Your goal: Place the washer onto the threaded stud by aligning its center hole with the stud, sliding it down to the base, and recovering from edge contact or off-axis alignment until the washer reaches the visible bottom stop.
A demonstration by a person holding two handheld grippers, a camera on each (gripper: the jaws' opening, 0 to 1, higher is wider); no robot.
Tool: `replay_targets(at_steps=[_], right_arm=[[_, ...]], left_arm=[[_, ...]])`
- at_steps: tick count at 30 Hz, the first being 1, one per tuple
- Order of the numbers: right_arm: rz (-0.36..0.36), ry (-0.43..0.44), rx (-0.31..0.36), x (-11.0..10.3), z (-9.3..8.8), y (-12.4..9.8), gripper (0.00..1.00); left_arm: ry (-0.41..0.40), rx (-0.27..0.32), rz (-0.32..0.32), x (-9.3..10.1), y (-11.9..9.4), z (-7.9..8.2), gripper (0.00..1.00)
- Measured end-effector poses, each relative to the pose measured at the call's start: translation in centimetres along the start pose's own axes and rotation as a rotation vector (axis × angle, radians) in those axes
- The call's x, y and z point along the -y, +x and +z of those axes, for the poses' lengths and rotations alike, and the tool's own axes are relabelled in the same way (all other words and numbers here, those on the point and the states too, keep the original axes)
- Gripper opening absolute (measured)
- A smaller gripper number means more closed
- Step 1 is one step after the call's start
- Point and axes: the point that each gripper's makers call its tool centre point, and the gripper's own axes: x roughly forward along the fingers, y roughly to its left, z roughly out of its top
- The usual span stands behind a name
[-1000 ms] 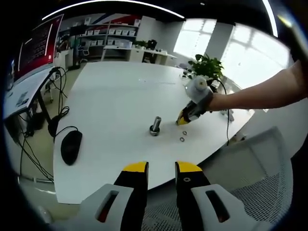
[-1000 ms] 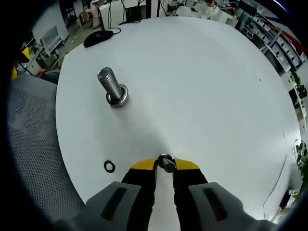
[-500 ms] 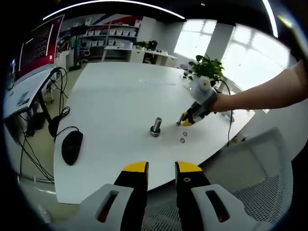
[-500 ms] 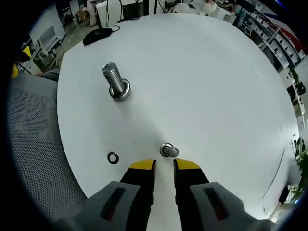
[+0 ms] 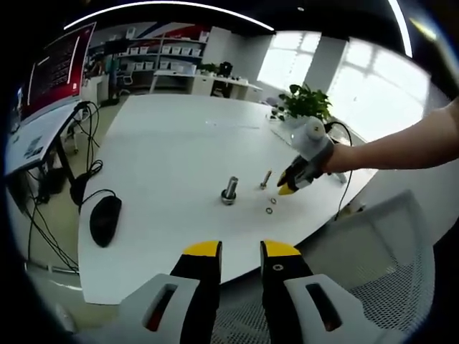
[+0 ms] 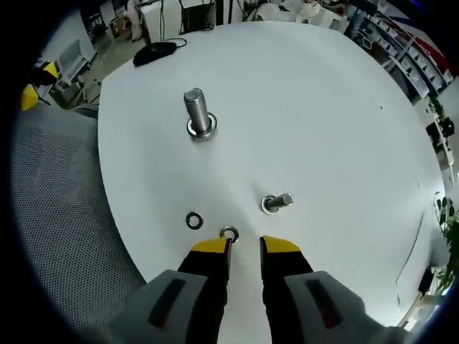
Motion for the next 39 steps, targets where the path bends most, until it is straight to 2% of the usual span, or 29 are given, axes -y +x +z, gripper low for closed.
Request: replay_targets(at_steps=[11,19,23,28,32,36,38,39], right_arm=[[0.053,0.012,-0.021,-1.7,-0.9,1.3,0.21],[0.063,0.026,-0.024,-1.5,-1.3,1.9,0.21],[0.068,0.011,-0.025,-1.3,-1.3,2.1,0.21],[0.067,-0.048,-0.016,-1.1,-0.9,2.5,0.22],[0.090,-0.047,-0.007,-1.1,-0.8,2.6,0.20],[0.105,-0.120,-0.014,-1.3,-0.7,2.6,0.20],[0.103,-0.118,-0.011,-1.4,-0.6,2.6,0.19],[0.091,-0.088,0.013,-1.3,-0.3,2.8,0.17]], left_arm=[[0.006,-0.006,-0.009,0.1,0.1,0.0,0.18],[0.009,-0.017,-0.009,0.1,0.2,0.0,0.17],[0.009,-0.026,-0.006,0.1,0.3,-0.1,0.17],[0.005,-0.034,-0.001,0.0,0.3,-0.3,0.16],[0.002,-0.040,0.004,-0.2,0.3,-0.4,0.16],[-0.003,-0.039,0.005,-0.2,0.3,-0.4,0.16],[-0.001,-0.042,0.006,-0.2,0.4,-0.4,0.16],[0.001,-0.048,0.006,-0.2,0.4,-0.5,0.16]])
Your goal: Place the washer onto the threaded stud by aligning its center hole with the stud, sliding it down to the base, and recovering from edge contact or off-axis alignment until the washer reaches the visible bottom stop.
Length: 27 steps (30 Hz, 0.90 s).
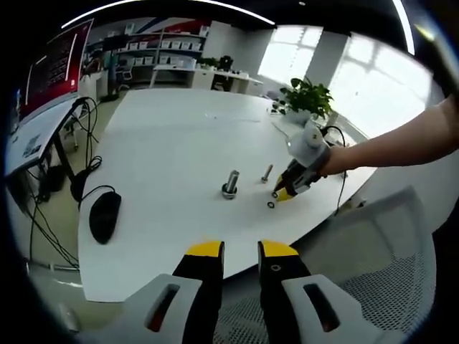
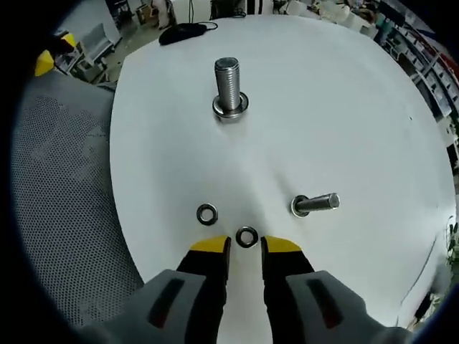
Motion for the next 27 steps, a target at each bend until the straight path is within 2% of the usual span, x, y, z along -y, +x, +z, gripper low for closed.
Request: replay_targets(at_steps=[2,4,6,7,10,14,17,20,24,26,27], right_arm=[[-0.004,-0.011,-0.001,-0.17,0.29,0.12,0.15],[-0.006,-0.095,-0.054,-0.16,0.15,0.06,0.16],[0.014,-0.140,-0.096,-0.46,0.13,0.15,0.16],[0.016,-0.150,-0.096,-0.45,0.19,0.19,0.16],[0.034,-0.109,-0.111,-0.04,0.17,0.29,0.15],[0.037,-0.154,-0.161,-0.24,0.06,0.26,0.15],[0.010,-0.147,-0.215,-0.41,0.11,0.22,0.15],[-0.040,-0.103,-0.255,-0.43,0.02,0.38,0.15],[-0.055,-0.095,-0.222,-0.43,-0.05,0.15,0.15],[-0.047,-0.060,-0.152,-0.36,0.02,0.11,0.15],[-0.042,-0.013,-0.111,-0.30,-0.04,0.03,0.15]], left_arm=[[0.005,-0.010,0.004,0.03,0.02,-0.14,0.16],[0.005,-0.009,0.008,-0.05,-0.01,-0.14,0.16],[-0.004,-0.002,0.014,-0.15,-0.08,-0.05,0.17],[-0.005,-0.002,0.015,-0.18,-0.09,-0.06,0.17],[-0.002,-0.006,0.018,-0.22,-0.06,-0.13,0.17],[-0.007,-0.001,0.024,-0.32,-0.09,-0.05,0.17],[-0.006,0.002,0.024,-0.12,-0.09,-0.06,0.17],[0.000,-0.006,0.023,-0.05,-0.04,-0.22,0.17],[-0.006,-0.002,0.025,-0.13,-0.09,-0.12,0.17],[-0.004,-0.005,0.025,-0.13,-0.09,-0.18,0.17],[-0.005,-0.004,0.025,-0.11,-0.10,-0.16,0.17]])
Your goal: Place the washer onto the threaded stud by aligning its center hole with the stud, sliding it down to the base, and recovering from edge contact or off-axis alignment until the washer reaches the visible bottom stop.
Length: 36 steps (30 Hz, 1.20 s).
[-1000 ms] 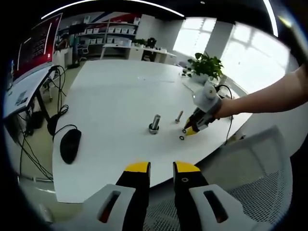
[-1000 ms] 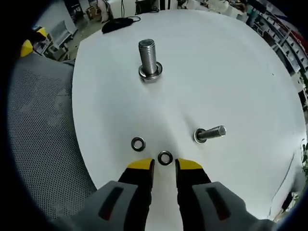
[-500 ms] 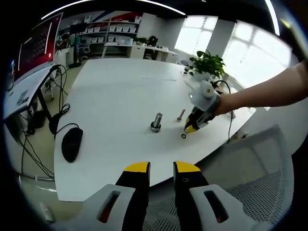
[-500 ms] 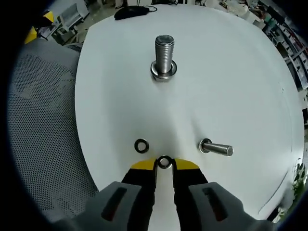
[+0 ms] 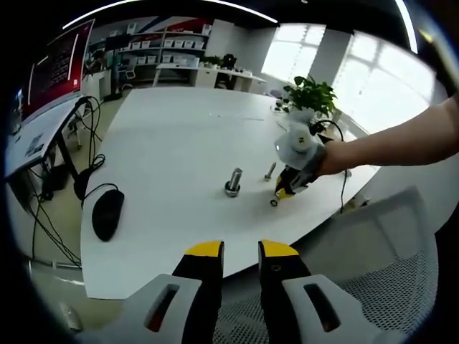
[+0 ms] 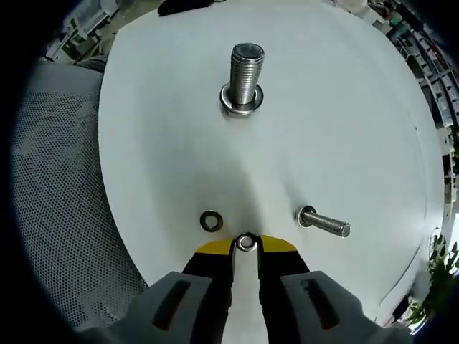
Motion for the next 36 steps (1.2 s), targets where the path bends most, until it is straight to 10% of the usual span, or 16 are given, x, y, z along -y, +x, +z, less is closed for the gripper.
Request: replay_targets(at_steps=[5,36], right_arm=[[0.008,0.098,0.104,0.3,-0.3,-0.2,0.14],[-0.051,0.148,0.232,3.5,1.9,-4.0,0.14]], left_arm=[[-0.001,-0.004,0.000,0.0,0.1,0.0,0.17],[0.002,-0.006,-0.011,0.1,0.1,0.0,0.17]])
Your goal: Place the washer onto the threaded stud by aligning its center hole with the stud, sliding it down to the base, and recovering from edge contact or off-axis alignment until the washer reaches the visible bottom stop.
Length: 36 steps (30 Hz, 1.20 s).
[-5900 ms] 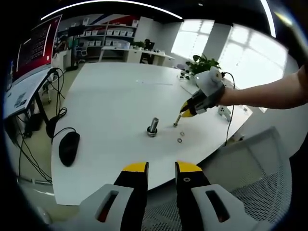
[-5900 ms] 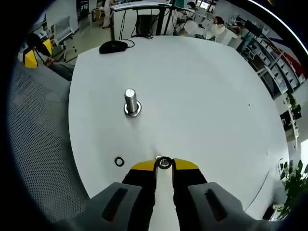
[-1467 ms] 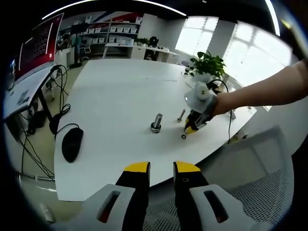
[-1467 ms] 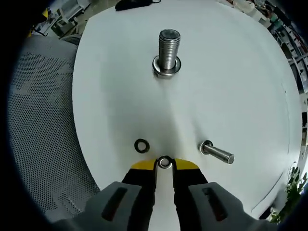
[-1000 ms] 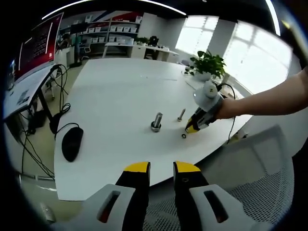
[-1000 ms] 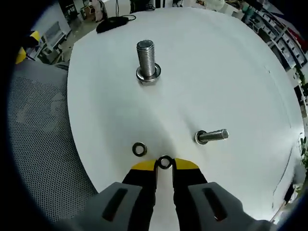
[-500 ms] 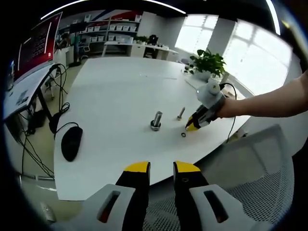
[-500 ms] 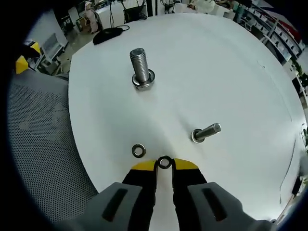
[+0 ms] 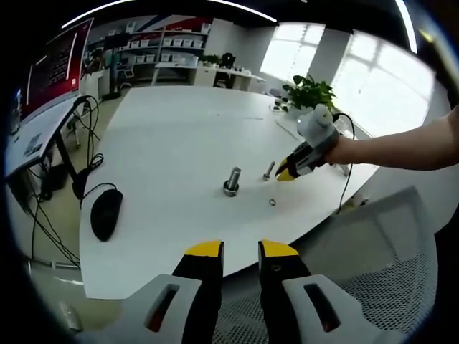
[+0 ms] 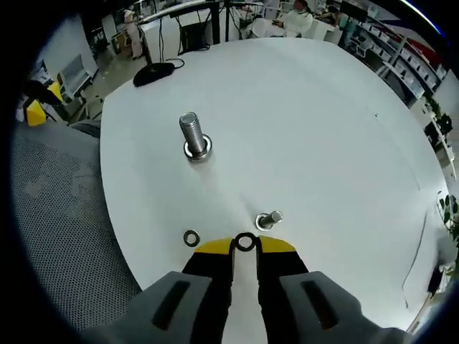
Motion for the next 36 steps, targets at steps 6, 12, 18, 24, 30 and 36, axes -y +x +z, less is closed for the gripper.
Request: replay_targets(at_steps=[6,12,18,24,30,36], right_arm=[[-0.019,-0.035,0.013,0.4,0.9,-0.9,0.14],[-0.027,-0.054,0.018,0.4,1.3,-1.4,0.14],[-0.046,-0.071,0.039,0.8,2.1,-1.7,0.14],[-0.056,-0.104,0.037,1.1,2.4,-1.4,0.14],[-0.065,-0.111,0.013,1.6,2.4,-1.0,0.14],[-0.050,-0.111,-0.004,1.8,2.4,-0.5,0.14]], left_arm=[[0.001,0.002,-0.005,0.1,0.0,0.0,0.17],[-0.001,0.008,-0.008,0.0,0.0,0.1,0.17],[0.002,0.008,-0.014,0.1,0.0,0.2,0.17],[0.002,0.017,-0.018,0.1,0.0,0.3,0.17],[0.003,0.016,-0.022,0.1,0.0,0.3,0.17],[0.005,0.014,-0.026,0.3,0.0,0.3,0.17]])
